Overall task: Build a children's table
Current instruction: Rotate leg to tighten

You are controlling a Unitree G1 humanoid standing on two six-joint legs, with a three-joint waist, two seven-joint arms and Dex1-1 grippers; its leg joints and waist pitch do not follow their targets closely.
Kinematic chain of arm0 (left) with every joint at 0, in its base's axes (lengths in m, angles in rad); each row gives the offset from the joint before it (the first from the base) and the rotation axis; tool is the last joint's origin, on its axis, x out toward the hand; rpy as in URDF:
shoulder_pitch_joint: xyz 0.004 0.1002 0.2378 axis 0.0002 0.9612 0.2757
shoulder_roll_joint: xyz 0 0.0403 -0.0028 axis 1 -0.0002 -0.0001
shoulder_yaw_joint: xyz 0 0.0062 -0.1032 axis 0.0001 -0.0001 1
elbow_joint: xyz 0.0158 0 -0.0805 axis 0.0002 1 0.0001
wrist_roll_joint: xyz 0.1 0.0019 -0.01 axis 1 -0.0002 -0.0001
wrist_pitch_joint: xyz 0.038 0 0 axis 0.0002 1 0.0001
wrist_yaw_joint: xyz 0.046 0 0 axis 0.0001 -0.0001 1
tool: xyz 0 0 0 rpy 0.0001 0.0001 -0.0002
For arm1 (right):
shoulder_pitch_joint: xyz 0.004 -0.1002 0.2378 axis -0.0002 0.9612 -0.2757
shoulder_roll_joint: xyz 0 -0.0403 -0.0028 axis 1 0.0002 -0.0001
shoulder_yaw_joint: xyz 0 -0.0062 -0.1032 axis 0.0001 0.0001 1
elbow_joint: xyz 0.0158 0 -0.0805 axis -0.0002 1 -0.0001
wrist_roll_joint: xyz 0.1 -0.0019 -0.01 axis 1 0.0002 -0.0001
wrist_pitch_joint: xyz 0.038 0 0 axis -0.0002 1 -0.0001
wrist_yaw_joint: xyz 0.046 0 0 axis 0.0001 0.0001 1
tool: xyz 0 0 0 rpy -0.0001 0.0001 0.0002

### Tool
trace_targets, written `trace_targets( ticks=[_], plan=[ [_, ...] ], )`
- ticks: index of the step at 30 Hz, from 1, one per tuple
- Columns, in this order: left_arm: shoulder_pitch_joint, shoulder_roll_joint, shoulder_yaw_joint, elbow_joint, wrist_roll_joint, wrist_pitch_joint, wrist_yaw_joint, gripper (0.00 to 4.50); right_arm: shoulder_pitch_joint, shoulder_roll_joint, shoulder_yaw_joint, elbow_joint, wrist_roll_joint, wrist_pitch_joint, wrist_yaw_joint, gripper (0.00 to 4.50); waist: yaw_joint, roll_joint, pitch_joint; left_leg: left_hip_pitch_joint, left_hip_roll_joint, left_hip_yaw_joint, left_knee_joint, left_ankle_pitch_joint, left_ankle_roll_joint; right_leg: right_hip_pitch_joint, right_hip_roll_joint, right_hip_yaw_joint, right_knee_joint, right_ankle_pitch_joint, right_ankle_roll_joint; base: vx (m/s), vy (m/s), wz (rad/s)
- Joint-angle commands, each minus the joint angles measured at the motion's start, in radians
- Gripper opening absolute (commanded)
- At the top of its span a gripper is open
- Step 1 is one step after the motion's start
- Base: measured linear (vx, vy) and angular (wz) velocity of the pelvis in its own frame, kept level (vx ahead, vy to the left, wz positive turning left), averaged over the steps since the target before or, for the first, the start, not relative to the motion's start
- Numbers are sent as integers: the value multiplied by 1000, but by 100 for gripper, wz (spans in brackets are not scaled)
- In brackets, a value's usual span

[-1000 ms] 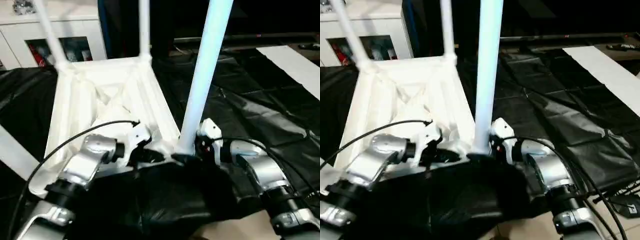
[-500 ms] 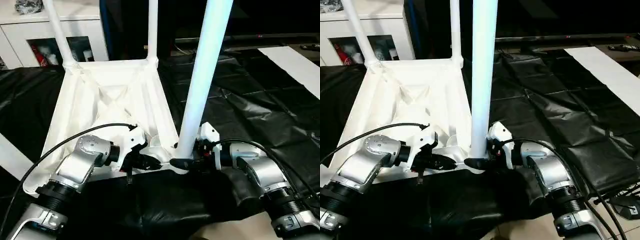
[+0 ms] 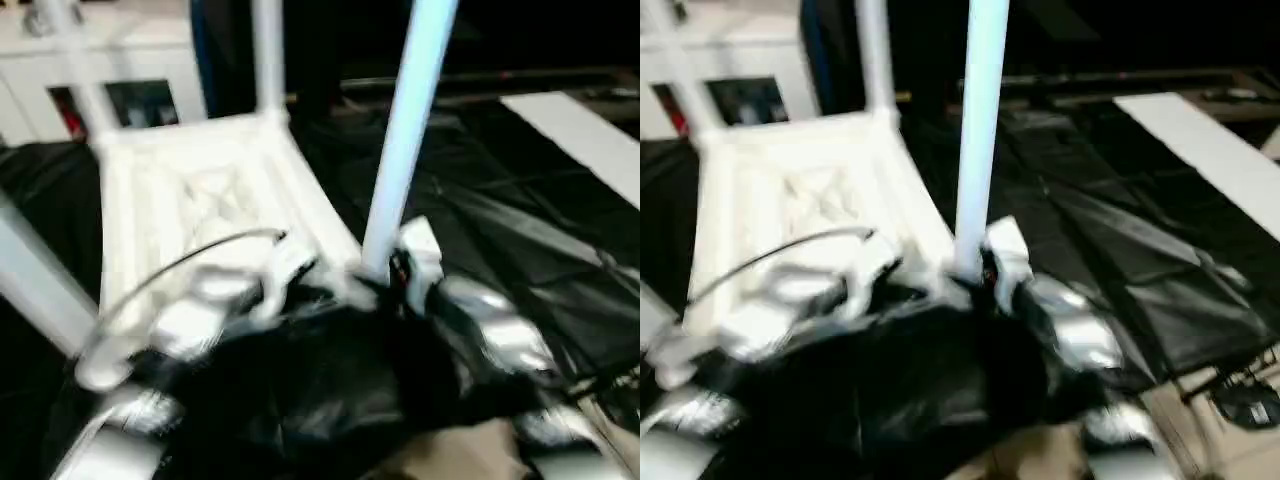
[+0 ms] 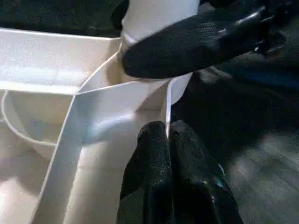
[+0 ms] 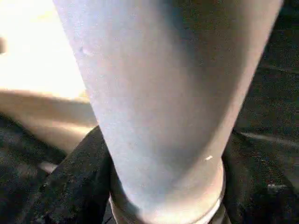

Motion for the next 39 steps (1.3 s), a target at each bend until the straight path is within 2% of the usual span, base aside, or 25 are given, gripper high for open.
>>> trace_targets(
  ticks=[1, 6, 8, 10, 11, 12, 14, 21, 23, 27, 31, 32, 35, 36, 39],
  plan=[
    [-46, -67, -14, -3, -5, -13, 58, 0, 5, 72, 77, 35, -33, 27, -36, 272, -2, -1, -57, 27, 84, -55, -93, -289, -40, 21, -71, 48, -90, -328, -186, 0, 0, 0],
    [-36, -84, -32, -5, 2, -30, 54, 0, -10, 105, 93, 48, -31, -34, -14, 272, -1, 0, -61, 21, 84, -51, -89, -235, -1, 29, -71, 47, -82, -226, -209, 0, 0, 0],
    [-30, -82, -37, -4, 4, -45, 35, 0, -11, 112, 77, 47, -10, -37, 4, 328, -1, 1, -61, 19, 85, -50, -89, -216, 14, 31, -69, 46, -78, -196, -222, 0, 0, 0],
    [-21, -70, -43, -10, -3, -62, 4, 0, -2, 100, 85, 27, -3, -30, 39, 342, -1, 1, -61, 21, 86, -50, -89, -215, 20, 31, -69, 45, -78, -190, -226, 0, 0, 0],
    [-9, -52, -51, -24, -10, -73, -32, 0, 14, 73, 108, -3, -4, -31, 90, 357, -2, -4, -61, 18, 86, -49, -89, -215, 26, 32, -69, 45, -78, -185, -228, 0, 0, 0],
    [-7, -48, -52, -26, -12, -74, -38, 0, 17, 67, 113, -8, -5, -33, 100, 357, 1, -3, -61, 17, 86, -50, -89, -212, 29, 36, -71, 45, -77, -184, -227, 0, 0, 0],
    [7, -27, -56, -46, -22, -78, -81, 0, 31, 27, 133, -38, -4, -38, 162, 385, 0, -2, -61, 18, 88, -50, -89, -199, 36, 35, -70, 45, -73, -163, -234, 0, 0, 0],
    [47, 38, -73, -110, -61, -100, -220, 0, 65, -103, 172, -123, 26, -49, 367, 385, 7, -2, -60, 21, 91, -45, -85, -187, 60, 35, -71, 47, -70, -139, -252, 0, 0, 0],
    [53, 49, -74, -118, -63, -104, -242, 0, 74, -128, 177, -143, 26, -55, 409, 385, 11, -2, -58, 24, 92, -44, -87, -197, 54, 31, -69, 47, -73, -157, -251, 0, 0, 0],
    [70, 96, -80, -134, -65, -112, -318, 0, 94, -216, 202, -186, 19, -88, 540, 385, 18, -3, -57, 26, 94, -45, -89, -211, 44, 31, -70, 47, -74, -176, -241, 0, 0, 0],
    [86, 131, -89, -171, -89, -90, -378, 0, 87, -234, 197, -189, 40, -70, 580, 385, 19, -4, -57, 24, 93, -46, -89, -205, 44, 31, -71, 48, -72, -174, -249, 0, 0, 0],
    [89, 136, -88, -177, -92, -88, -388, 0, 85, -236, 196, -189, 42, -66, 585, 361, 19, -3, -57, 25, 93, -46, -89, -206, 44, 31, -71, 48, -72, -176, -250, 0, 0, 0],
    [95, 147, -86, -190, -99, -84, -412, 0, 80, -238, 194, -186, 46, -62, 599, 341, 19, -2, -59, 25, 93, -46, -89, -192, 42, 32, -69, 47, -69, -157, -253, 0, 0, 0],
    [97, 150, -85, -193, -100, -82, -416, 0, 80, -239, 195, -188, 48, -59, 606, 328, 18, -7, -59, 25, 93, -45, -88, -187, 44, 32, -69, 47, -68, -150, -255, 0, 0, 0],
    [100, 155, -84, -198, -105, -76, -419, 0, 81, -235, 195, -189, 54, -49, 621, 305, 20, -5, -61, 24, 92, -43, -85, -156, 58, 34, -70, 47, -63, -110, -265, 0, 0, 0]
  ],
)
